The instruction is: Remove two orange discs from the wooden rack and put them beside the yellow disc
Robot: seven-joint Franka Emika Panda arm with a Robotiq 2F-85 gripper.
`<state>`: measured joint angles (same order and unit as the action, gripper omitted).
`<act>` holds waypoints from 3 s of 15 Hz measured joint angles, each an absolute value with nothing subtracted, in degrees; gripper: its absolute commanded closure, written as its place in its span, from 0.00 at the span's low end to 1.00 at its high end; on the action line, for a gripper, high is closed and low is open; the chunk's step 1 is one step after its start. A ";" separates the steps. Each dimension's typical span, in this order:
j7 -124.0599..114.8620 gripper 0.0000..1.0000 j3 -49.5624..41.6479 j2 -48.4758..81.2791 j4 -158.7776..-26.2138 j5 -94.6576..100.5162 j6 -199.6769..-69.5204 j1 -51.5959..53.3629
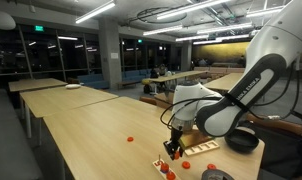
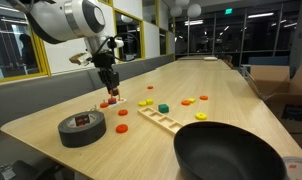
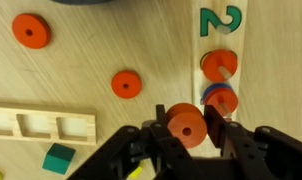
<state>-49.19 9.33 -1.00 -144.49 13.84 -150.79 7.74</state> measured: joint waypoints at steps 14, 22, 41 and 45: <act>-56.23 0.52 1.67 18.07 -127.54 20.69 -146.12 9.38; -55.72 0.00 0.83 19.50 -124.74 15.89 -142.47 9.69; -9.19 0.00 0.36 -12.85 -124.89 5.97 -112.49 4.49; 0.74 0.00 -0.71 -18.34 -124.95 3.89 -106.00 3.67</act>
